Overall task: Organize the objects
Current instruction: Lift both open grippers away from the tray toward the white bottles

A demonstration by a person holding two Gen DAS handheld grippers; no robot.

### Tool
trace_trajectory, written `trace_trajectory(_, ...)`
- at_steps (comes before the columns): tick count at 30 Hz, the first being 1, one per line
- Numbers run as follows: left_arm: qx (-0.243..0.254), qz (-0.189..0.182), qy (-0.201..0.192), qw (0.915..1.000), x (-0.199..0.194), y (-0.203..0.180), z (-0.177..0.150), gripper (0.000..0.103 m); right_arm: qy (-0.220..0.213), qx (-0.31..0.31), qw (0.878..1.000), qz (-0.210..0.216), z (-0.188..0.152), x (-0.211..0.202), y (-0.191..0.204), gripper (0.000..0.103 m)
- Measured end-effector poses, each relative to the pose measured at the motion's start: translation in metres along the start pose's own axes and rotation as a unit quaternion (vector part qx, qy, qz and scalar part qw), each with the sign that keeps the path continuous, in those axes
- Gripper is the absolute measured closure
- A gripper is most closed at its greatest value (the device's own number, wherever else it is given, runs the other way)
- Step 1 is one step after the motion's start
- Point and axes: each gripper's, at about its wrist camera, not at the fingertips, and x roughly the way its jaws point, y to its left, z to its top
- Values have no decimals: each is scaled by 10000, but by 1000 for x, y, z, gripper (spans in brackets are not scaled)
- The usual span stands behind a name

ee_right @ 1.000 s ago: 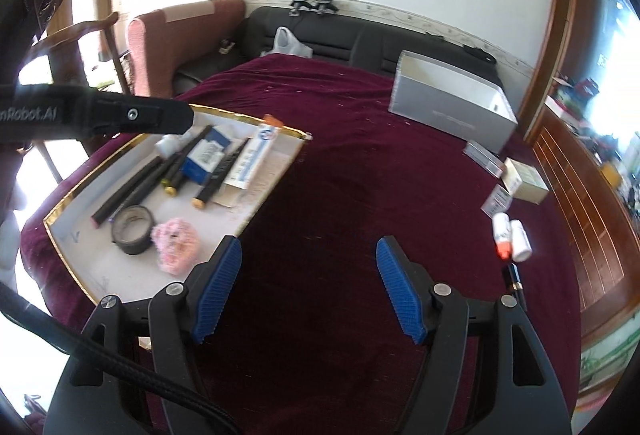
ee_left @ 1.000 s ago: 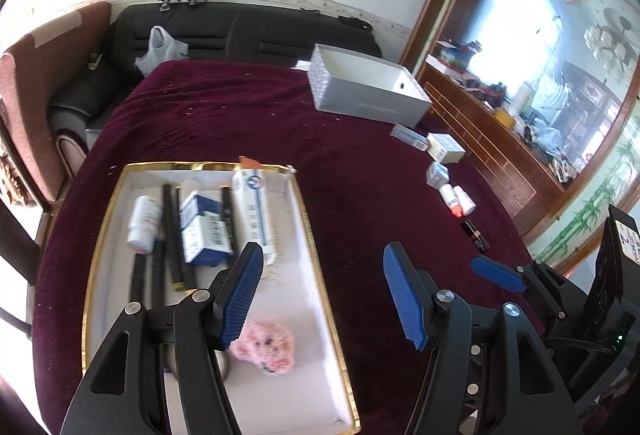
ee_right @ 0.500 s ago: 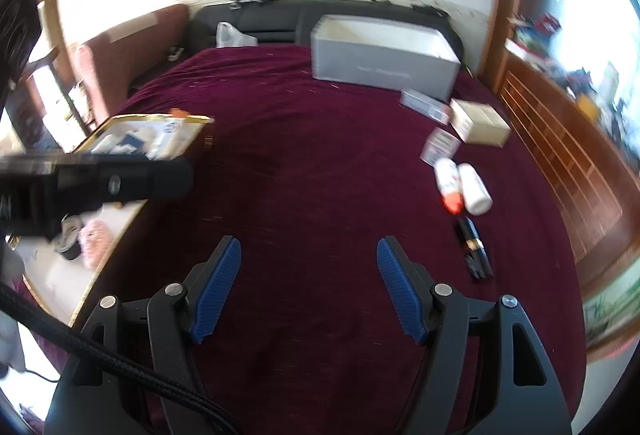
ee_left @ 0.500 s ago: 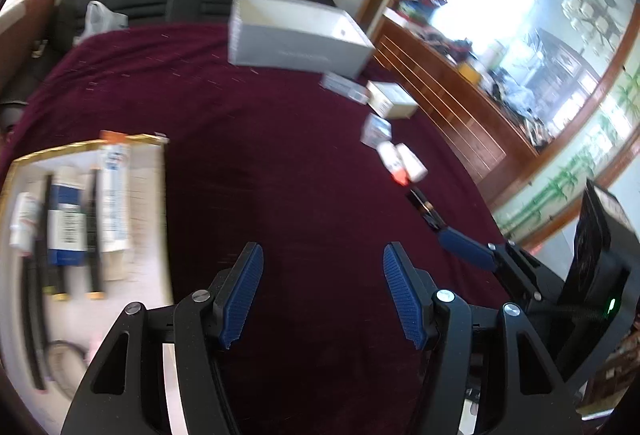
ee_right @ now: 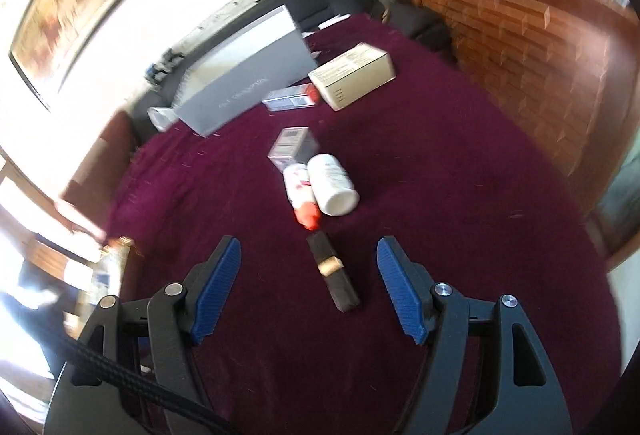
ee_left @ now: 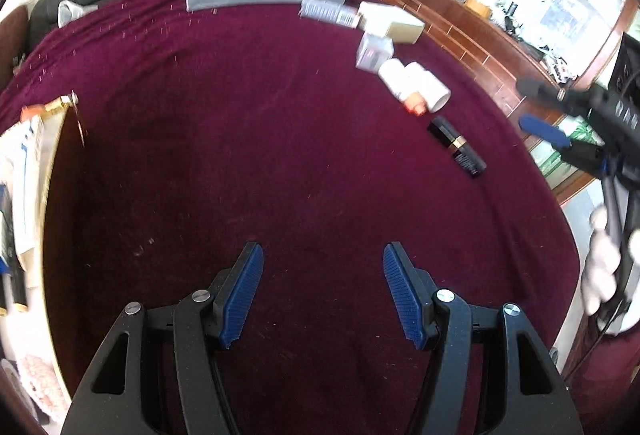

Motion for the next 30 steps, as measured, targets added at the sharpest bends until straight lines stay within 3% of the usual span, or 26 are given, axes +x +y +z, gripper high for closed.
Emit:
trace_trajectory(4, -39, -1, -13, 10000, 5, 3, -3, 45, 270, 278, 9949, 932, 15, 25, 4, 32)
trace_trajectory(6, 6, -17, -65, 10000, 7, 1, -5, 40, 344, 289, 9939, 1005, 22, 39, 11, 32)
trace_trajectory(10, 348, 33, -303, 9989, 11, -11, -12, 18, 492, 442, 9912, 1149, 44, 67, 17, 32)
trace_trajectory(12, 562, 212, -252, 9979, 14, -19, -12, 15, 538, 501, 9908, 1138, 51, 77, 18, 32)
trace_trajectory(16, 471, -108, -271, 9985, 14, -14, -10, 3, 742, 511, 9904, 1053, 67, 105, 20, 32)
trace_trajectory(20, 359, -284, -344, 9984, 12, -9, -9, 2, 946, 402, 9932, 543, 72, 130, 24, 33)
trace_trajectory(24, 291, -390, -393, 9980, 13, -6, -8, 2, 1086, 277, 9931, 344, 62, 140, 32, 32)
trace_trajectory(27, 260, -439, -413, 9978, 12, -5, -8, 2, 1384, 209, 9875, 719, 49, 139, 45, 32)
trace_trajectory(30, 231, -482, -429, 9976, 12, -4, -9, 2, 2001, 607, 9653, 1567, 23, 142, 51, 31)
